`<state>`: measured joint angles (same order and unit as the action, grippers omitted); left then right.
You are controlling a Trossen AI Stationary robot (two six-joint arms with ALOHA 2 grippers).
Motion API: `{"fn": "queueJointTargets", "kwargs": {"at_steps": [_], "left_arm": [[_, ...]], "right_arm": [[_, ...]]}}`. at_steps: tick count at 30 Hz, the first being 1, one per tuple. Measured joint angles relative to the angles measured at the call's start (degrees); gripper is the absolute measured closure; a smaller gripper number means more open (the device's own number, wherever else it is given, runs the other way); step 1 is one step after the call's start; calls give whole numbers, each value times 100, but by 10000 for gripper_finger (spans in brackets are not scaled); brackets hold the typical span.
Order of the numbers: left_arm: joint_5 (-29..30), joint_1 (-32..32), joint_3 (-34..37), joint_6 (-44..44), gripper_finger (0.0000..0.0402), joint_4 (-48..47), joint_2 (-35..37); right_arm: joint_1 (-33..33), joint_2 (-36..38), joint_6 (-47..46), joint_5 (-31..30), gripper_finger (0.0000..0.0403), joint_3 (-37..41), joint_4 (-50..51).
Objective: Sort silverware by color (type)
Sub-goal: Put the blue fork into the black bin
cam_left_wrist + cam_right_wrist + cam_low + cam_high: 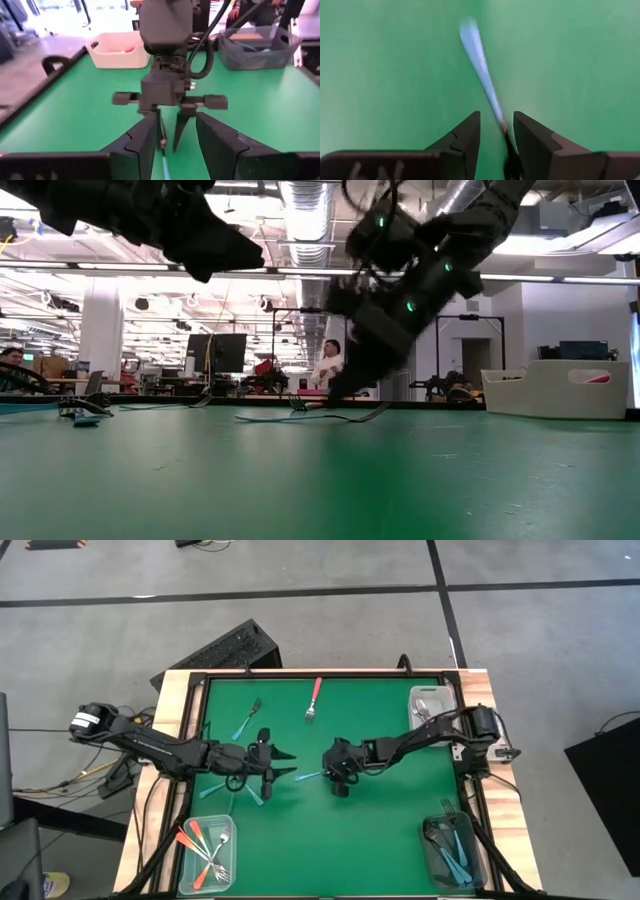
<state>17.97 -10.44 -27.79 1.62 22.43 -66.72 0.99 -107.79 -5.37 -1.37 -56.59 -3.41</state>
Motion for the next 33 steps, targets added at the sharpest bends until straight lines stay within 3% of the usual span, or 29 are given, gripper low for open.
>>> {"fn": "queueJointTargets", "kwargs": {"at_steps": [3,11,21,27,33], "left_arm": [[407,0,0,-213,275,-115,0],[796,15,0,599,275,-843,-2],[1122,37,0,809,275,-951,-2],[1126,92,0,809,274,-1016,-2],[1147,90,-2,940,274,-1371,-2]], "right_arm": [[-4,-234,44,-15,260,-222,-250],[4,-544,22,-24,288,-522,750],[-7,-427,-233,-41,379,-645,1140],[7,-321,-942,-42,390,-1085,2122],[362,20,-2014,-741,391,-1535,3340]]}}
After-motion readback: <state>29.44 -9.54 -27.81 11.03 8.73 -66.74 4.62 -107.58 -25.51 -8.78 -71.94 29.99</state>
